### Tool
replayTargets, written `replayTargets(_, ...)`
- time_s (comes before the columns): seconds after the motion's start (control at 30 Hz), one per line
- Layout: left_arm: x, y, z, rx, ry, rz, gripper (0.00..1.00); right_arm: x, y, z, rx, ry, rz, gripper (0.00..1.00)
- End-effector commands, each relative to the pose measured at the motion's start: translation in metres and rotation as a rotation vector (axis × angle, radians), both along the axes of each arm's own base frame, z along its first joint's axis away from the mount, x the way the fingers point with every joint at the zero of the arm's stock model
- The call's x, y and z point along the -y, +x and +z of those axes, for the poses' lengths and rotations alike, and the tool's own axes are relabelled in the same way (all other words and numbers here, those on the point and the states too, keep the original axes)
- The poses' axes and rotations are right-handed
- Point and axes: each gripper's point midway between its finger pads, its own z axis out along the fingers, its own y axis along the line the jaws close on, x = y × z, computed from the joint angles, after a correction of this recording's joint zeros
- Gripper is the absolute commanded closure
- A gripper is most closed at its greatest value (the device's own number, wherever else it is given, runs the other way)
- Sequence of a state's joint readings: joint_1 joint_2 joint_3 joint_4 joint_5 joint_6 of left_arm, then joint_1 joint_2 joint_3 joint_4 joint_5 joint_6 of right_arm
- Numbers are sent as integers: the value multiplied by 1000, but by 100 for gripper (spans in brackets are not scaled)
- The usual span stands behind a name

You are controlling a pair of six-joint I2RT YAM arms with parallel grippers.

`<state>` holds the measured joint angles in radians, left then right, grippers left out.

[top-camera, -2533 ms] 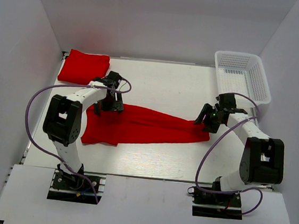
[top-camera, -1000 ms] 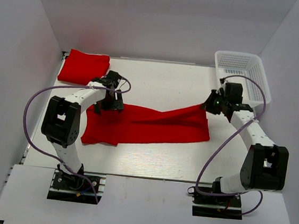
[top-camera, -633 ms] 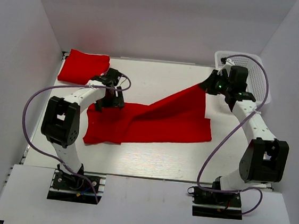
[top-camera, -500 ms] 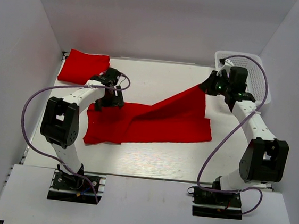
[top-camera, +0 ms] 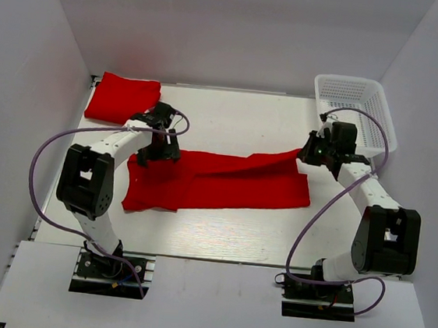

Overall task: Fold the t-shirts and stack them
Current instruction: Fold the other side of the tshirt into a rectangle, then rotate the tshirt 90 degrees

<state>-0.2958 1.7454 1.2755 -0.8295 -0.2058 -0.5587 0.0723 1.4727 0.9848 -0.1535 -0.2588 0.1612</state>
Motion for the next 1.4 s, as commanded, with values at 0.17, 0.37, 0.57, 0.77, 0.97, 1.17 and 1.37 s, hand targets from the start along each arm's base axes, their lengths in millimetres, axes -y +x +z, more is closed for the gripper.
replayTargets(0.17,-5,-2,19,50,-3,22,0,26,2,-17,-20,-37,-80,100)
replayTargets(0.37,-8,-5,13,35,11,25,0,20,-3,-34,-48,-8,-54,100)
replayTargets(0.57,-11,-4,13,35,11,35,0,34,-18,-58,-139,-28,-167,100)
replayTargets(0.77,-12,-6,13,35,11,35,0,51,-35,-72,-229,-75,-263,81)
replayTargets(0.97,-12,-6,17,45,8,35,0,54,-36,-50,-214,-123,-240,10)
replayTargets(1.17,-4,7,38,96,-25,19,0,14,-27,5,-69,-49,-4,10)
replayTargets(1.37,2,18,69,173,-62,0,0,-40,-10,7,-52,57,173,10)
